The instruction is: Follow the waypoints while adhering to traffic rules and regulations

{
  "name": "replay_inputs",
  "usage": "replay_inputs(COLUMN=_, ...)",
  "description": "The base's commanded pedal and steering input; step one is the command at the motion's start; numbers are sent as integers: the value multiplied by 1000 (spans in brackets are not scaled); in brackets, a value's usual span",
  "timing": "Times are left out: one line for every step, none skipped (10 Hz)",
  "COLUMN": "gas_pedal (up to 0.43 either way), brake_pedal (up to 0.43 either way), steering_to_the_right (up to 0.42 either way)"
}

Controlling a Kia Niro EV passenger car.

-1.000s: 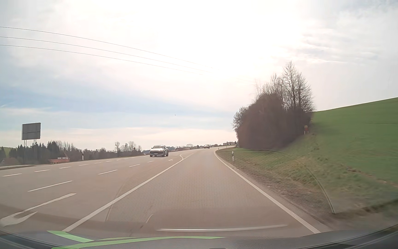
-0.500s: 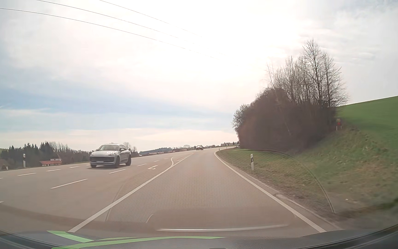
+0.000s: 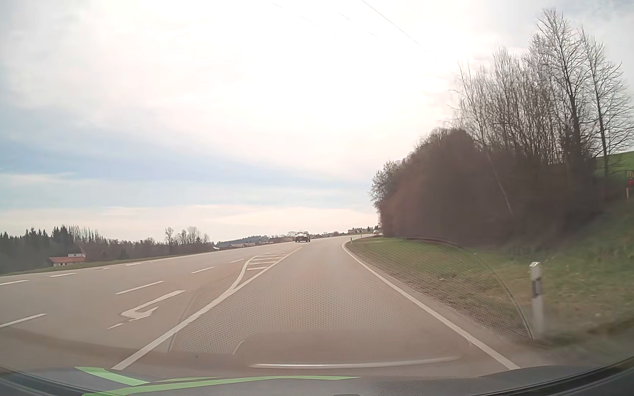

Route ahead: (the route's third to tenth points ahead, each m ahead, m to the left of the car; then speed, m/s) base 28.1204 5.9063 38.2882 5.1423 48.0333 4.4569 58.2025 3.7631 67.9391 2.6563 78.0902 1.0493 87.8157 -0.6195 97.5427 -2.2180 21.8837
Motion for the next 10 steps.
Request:
replay_inputs(gas_pedal=197, brake_pedal=0, steering_to_the_right=5)
replay_inputs(gas_pedal=197, brake_pedal=0, steering_to_the_right=5)
replay_inputs(gas_pedal=197, brake_pedal=0, steering_to_the_right=5)
replay_inputs(gas_pedal=197, brake_pedal=0, steering_to_the_right=5)
replay_inputs(gas_pedal=197, brake_pedal=0, steering_to_the_right=6)
replay_inputs(gas_pedal=197, brake_pedal=0, steering_to_the_right=6)
replay_inputs(gas_pedal=197, brake_pedal=0, steering_to_the_right=6)
replay_inputs(gas_pedal=197, brake_pedal=0, steering_to_the_right=7)
replay_inputs(gas_pedal=197, brake_pedal=0, steering_to_the_right=6)
replay_inputs(gas_pedal=197, brake_pedal=0, steering_to_the_right=7)
